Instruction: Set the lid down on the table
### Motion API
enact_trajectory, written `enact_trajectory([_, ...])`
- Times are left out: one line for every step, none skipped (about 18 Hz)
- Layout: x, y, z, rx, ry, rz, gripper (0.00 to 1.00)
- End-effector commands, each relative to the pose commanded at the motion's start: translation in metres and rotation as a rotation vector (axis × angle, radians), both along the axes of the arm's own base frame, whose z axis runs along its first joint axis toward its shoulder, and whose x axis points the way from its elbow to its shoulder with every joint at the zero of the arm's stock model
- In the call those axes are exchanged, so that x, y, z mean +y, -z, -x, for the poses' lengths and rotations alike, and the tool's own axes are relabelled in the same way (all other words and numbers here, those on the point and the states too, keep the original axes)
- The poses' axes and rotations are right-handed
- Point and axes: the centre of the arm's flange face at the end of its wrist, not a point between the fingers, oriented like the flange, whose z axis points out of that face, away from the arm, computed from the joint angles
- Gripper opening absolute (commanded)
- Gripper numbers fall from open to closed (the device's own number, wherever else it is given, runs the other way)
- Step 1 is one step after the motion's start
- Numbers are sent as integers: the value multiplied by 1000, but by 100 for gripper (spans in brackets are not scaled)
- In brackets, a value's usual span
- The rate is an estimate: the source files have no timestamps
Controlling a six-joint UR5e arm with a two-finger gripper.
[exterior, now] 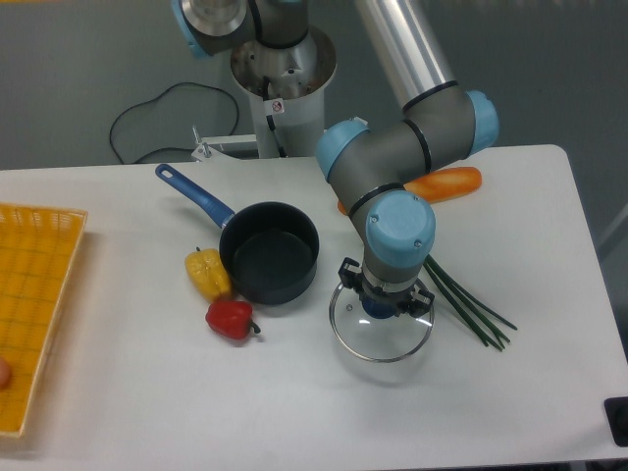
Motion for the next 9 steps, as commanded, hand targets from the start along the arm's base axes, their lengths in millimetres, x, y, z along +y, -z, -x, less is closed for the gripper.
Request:
enact_trajectory([1, 5, 2, 0, 0, 0, 52])
enact_trajectory([2, 9, 3, 1, -1, 1, 52])
enact_trajectory([2, 10, 3, -1, 0, 1, 52])
enact_trajectory([2, 10, 3, -1, 0, 1, 52])
enact_trajectory([2, 11, 3, -2, -2, 2, 52])
enact_trajectory([2, 12, 3, -4, -2, 3, 52])
enact_trajectory([2, 15, 3, -7, -2, 5, 52])
enact_trajectory([2, 17, 3, -10, -5, 7, 52])
enact_trajectory([3, 18, 4, -10, -15, 9, 52])
